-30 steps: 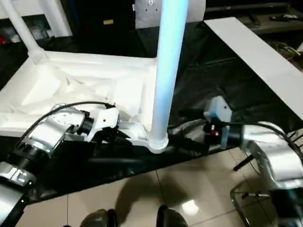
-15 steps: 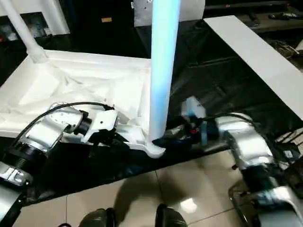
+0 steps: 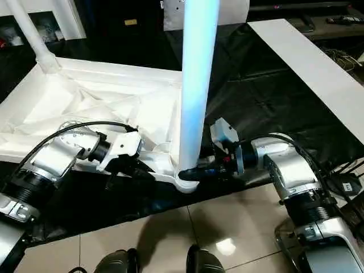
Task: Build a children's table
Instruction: Rotate leg to tighten
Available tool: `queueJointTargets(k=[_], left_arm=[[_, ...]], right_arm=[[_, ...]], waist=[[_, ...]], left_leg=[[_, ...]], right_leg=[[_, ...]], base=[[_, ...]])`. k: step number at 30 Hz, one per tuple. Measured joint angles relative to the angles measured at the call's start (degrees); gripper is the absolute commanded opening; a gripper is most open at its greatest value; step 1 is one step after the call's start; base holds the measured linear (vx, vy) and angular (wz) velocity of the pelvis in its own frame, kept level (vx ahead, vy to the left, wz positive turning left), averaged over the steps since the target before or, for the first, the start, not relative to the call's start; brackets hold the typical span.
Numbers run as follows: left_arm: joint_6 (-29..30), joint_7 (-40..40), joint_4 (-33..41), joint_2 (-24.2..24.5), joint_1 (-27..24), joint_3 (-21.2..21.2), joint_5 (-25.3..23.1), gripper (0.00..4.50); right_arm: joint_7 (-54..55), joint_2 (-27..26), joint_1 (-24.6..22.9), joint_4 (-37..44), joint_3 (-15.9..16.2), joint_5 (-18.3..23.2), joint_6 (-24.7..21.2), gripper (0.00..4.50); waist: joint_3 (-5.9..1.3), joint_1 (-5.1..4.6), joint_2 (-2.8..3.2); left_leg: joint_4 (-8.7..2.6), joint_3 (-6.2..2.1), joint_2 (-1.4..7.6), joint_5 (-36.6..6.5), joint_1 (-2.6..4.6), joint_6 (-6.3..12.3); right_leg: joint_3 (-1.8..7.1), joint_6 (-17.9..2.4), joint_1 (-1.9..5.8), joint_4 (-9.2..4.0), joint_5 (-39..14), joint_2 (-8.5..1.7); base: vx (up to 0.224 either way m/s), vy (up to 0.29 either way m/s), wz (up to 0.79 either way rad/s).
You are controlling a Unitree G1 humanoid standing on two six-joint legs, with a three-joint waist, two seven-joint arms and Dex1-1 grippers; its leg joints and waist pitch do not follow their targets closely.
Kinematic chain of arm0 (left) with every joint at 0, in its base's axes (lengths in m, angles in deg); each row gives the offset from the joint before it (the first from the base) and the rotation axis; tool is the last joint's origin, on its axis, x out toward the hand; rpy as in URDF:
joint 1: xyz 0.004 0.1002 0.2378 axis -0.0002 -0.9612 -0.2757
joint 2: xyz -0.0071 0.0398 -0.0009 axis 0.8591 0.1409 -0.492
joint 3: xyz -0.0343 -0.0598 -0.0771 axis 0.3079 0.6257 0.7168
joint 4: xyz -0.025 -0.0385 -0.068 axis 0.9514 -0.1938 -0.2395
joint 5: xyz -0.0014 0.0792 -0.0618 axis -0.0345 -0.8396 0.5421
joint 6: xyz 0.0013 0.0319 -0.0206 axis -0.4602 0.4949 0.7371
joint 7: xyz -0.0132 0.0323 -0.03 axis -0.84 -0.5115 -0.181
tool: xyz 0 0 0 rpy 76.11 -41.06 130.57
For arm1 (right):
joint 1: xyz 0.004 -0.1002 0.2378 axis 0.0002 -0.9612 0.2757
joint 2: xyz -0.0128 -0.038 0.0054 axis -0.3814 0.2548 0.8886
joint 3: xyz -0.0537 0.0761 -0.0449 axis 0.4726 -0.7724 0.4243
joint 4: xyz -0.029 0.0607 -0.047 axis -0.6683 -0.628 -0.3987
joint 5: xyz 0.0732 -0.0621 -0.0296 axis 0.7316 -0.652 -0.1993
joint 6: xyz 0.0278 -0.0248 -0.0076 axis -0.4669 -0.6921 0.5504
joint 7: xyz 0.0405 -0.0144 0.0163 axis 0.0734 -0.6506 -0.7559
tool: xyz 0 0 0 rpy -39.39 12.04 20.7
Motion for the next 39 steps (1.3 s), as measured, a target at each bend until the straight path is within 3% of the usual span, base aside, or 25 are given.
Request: queueJointTargets(k=[6, 11, 19, 22, 30, 33, 37, 39], left_arm=[[7.28, -4.8, 3.11, -0.49, -1.93, 2.51, -0.04, 0.0], [18.02, -20.55, 5.02, -6.97, -1.83, 6.67, -2.84, 0.0], [19.81, -39.14, 0.08, -19.18, 0.24, 11.6, -3.28, 0.0], [19.46, -43.56, -2.03, -22.21, 1.39, 12.2, -3.28, 0.0], [17.51, -43.24, -1.9, -22.05, 1.29, 11.56, -3.65, 0.0], [17.33, -40.04, -0.22, -19.35, 1.1, 9.72, -3.4, 0.0], [15.88, -38.3, -0.12, -16.97, 1.14, 9.14, -3.66, 0.0], [13.72, -33.54, 0.42, -13.71, 0.99, 7.36, -3.43, 0.0]], right_arm=[[9.42, -3.41, -2.91, 3.85, -2.63, -0.26, -3.11, 2.06], [34.01, -13.0, -3.42, 5.43, -9.22, -4.9, -8.65, 2.02], [63.46, -26.27, -1.03, 3.35, -14.95, -11.97, -8.35, 2.02], [70.02, -29.68, -0.46, 1.48, -16.84, -13.24, -5.45, 2.71], [66.43, -29.05, -4.48, 4.93, -16.96, -12.39, -2.56, 3.37], [56.44, -23.33, -7.84, 9.18, -16.33, -8.49, -3.69, 3.66], [48.2, -19.17, -9.06, 10.66, -14.6, -6.57, -3.88, 3.94], [39.41, -12.44, -9.74, 12.44, -13.86, -3.78, -4.88, 4.17]], waist=[[0.16, -0.76, 0.1], [0.22, -3.17, 0.04], [-0.3, -3.22, 0.83], [-0.39, -3.08, 0.96], [-0.33, -3.01, 0.87], [-0.2, -2.73, 0.66], [-0.12, -3.22, 0.54], [0.0, -3.04, 0.34]], left_leg=[[-0.25, 0.07, -0.02, -0.07, 0.17, -0.16], [-0.46, 0.12, -0.23, -0.07, 0.33, -0.2], [-0.82, 0.11, -0.28, -0.05, 0.41, -0.19], [-0.87, 0.12, -0.36, -0.06, 0.28, -0.17], [-1.06, 0.12, -0.61, -0.1, 0.18, -0.03], [-1.25, 0.1, -0.48, 0.05, 0.15, 0.25], [-1.32, 0.08, -0.2, 0.05, 0.02, 0.25], [-1.34, 0.04, -0.16, 0.06, -0.02, 0.26]], right_leg=[[0.05, 0.05, 0.01, 0.0, -0.08, 0.01], [0.19, 0.11, 0.15, -0.13, -0.12, -0.05], [0.15, 0.15, 0.22, -0.65, -0.13, -0.03], [0.19, 0.15, 0.25, -0.99, -0.13, -0.06], [0.25, 0.17, 0.17, -1.03, -0.12, -0.27], [0.22, 0.26, 0.07, -1.02, -0.16, -0.12], [0.08, 0.27, -0.06, -0.97, -0.18, 0.12], [0.05, 0.27, -0.16, -0.95, -0.18, 0.15]], base=[[0.0, 0.0, 0.0], [0.0, 0.0, 0.0], [0.0, 0.0, 0.0], [0.0, 0.0, 0.0], [0.0, 0.0, 0.0], [0.0, 0.0, 0.0], [0.0, 0.0, 0.0], [0.0, 0.0, 0.0]])
